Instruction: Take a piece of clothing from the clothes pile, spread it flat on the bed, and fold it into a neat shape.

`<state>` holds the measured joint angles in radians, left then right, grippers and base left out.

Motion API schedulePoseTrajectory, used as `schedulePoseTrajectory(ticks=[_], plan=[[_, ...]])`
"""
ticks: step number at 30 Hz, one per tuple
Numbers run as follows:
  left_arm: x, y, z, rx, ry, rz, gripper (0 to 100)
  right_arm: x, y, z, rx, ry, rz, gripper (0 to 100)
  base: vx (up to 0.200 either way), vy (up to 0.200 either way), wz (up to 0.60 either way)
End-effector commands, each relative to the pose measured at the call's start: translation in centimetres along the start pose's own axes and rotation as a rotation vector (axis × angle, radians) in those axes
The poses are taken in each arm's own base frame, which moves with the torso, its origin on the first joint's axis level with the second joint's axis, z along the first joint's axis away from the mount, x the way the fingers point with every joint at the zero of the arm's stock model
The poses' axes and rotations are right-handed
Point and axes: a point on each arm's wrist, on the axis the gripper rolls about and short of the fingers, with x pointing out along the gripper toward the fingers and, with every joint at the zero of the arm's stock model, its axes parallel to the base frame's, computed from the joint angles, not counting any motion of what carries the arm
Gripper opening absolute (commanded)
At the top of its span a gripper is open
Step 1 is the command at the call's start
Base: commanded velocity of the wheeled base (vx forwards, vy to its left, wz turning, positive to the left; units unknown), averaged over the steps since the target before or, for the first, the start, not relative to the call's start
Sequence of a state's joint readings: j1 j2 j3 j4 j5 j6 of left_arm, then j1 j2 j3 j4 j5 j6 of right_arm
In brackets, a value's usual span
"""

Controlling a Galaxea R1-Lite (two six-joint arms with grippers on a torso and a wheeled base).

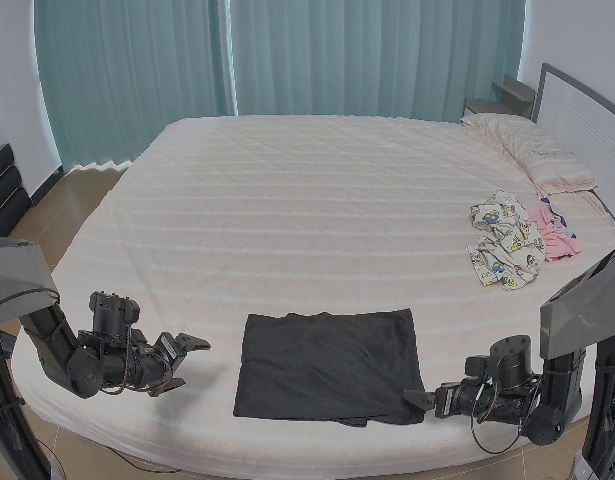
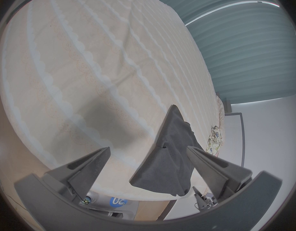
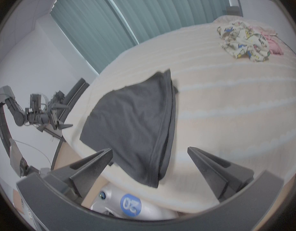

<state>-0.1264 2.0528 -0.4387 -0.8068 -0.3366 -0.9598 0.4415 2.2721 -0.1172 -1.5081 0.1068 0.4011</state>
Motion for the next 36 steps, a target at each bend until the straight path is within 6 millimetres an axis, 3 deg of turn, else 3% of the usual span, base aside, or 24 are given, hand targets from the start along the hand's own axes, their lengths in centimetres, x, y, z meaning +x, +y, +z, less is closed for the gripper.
schedulePoseTrajectory(ticks=[1,4,6,15,22,23,30,36], plan=[[0.1,0.0,-0.1,0.001,0.004,0.002,100,0.7,-1.2,3.5,0.031,-0.173,-0.014,100,0.0,0.0,0.0],[0.1,0.0,-0.1,0.002,0.004,0.0,100,3.5,-2.0,3.7,0.056,-0.183,-0.031,100,0.0,0.0,0.0],[0.1,0.0,-0.2,0.002,0.006,0.0,100,6.4,-2.8,3.4,0.078,-0.212,-0.072,100,0.0,0.0,0.0],[0.1,0.0,-0.2,0.002,0.006,0.0,100,12.2,-2.9,5.8,0.169,-0.274,-0.069,100,0.0,0.0,0.0],[0.1,0.0,-0.2,0.003,0.008,0.001,100,14.4,-2.8,7.4,0.194,-0.299,-0.075,100,0.0,0.0,0.0],[0.1,0.0,-0.2,0.004,0.008,0.002,100,14.6,-2.8,7.7,0.196,-0.292,-0.079,0,0.0,0.0,0.0],[0.2,-0.1,-0.4,0.008,0.002,0.01,100,16.4,-3.5,8.3,0.238,-0.308,-0.084,0,0.0,0.0,0.0],[0.2,-0.1,-0.4,0.008,0.003,0.011,100,16.2,-4.3,9.0,0.284,-0.343,-0.102,0,0.0,0.0,0.0]])
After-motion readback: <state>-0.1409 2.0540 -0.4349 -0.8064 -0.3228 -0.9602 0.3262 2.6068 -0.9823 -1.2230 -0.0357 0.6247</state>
